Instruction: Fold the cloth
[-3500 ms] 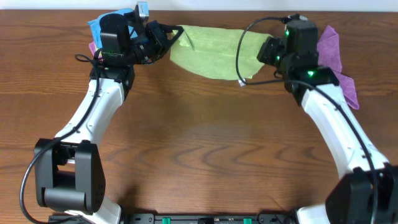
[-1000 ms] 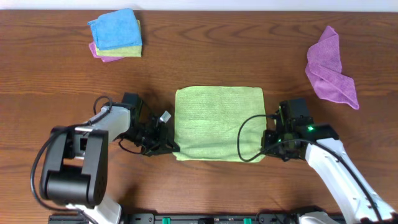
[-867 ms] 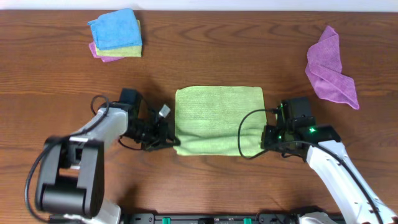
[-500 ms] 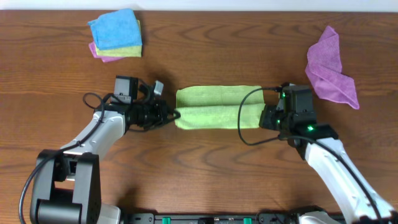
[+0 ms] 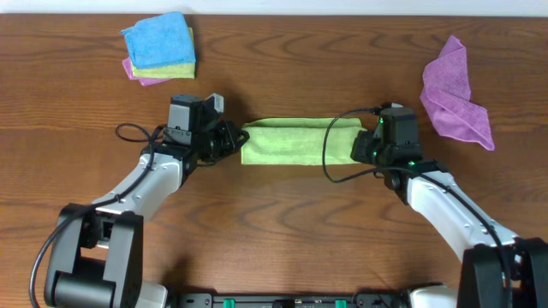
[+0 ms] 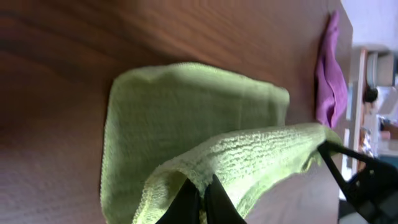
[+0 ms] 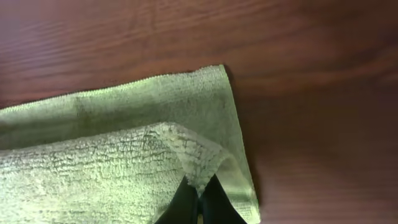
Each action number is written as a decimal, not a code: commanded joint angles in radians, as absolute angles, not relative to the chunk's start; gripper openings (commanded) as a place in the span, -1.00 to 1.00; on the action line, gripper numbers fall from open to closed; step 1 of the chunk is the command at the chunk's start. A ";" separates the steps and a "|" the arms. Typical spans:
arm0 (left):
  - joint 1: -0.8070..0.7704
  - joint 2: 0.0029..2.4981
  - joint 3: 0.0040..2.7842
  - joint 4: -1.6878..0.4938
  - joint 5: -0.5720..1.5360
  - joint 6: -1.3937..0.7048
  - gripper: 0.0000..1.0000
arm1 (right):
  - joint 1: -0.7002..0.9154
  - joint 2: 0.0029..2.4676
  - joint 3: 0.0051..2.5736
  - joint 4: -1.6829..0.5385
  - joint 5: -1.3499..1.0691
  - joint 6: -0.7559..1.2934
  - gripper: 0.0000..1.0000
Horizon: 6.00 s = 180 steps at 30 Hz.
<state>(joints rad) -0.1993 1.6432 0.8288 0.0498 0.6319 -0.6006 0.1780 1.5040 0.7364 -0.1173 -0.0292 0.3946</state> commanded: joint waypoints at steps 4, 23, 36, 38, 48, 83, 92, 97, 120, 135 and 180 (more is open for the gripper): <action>-0.198 1.698 0.831 0.137 0.523 -0.639 -0.89 | 0.171 1.546 0.738 -0.083 0.038 0.407 -0.97; -0.198 1.872 0.834 0.379 0.471 -0.711 -0.88 | 0.171 1.709 0.739 0.134 0.081 0.403 -0.97; -0.187 1.876 0.834 0.379 0.440 -0.702 0.05 | 0.171 1.710 0.739 0.138 0.116 0.403 0.15; -0.181 1.872 0.834 0.381 0.464 -0.702 0.35 | 0.171 1.694 0.739 0.129 0.116 0.403 0.17; -0.156 1.758 0.850 0.393 0.580 -0.704 0.14 | 0.169 1.499 0.739 -0.021 0.088 0.532 0.25; -0.295 1.897 0.854 0.311 0.407 -0.786 -0.89 | 0.073 1.578 0.535 0.159 -0.268 0.906 0.50; -0.295 1.897 0.854 0.311 0.408 -0.786 -0.89 | 0.094 1.723 0.536 0.346 -0.259 0.932 0.30; -0.295 1.897 0.854 0.311 0.411 -0.786 -0.89 | 0.117 1.814 0.536 0.448 -0.259 0.947 -0.05; -0.294 1.897 0.854 0.311 0.439 -0.782 -0.89 | 0.299 1.522 0.653 0.286 -0.206 0.498 -0.97; -0.291 1.896 0.895 0.295 0.527 -0.725 -0.89 | 0.464 1.523 0.830 0.138 -0.104 0.420 -0.97; 0.005 1.652 1.050 -0.265 0.412 -0.381 -0.89 | 0.689 1.851 1.184 -0.019 -0.011 0.319 -0.97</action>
<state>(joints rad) -0.0021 1.6676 1.0328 -0.2611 0.4183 -0.3988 0.6777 1.8450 1.1606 -0.0193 -0.0334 0.3424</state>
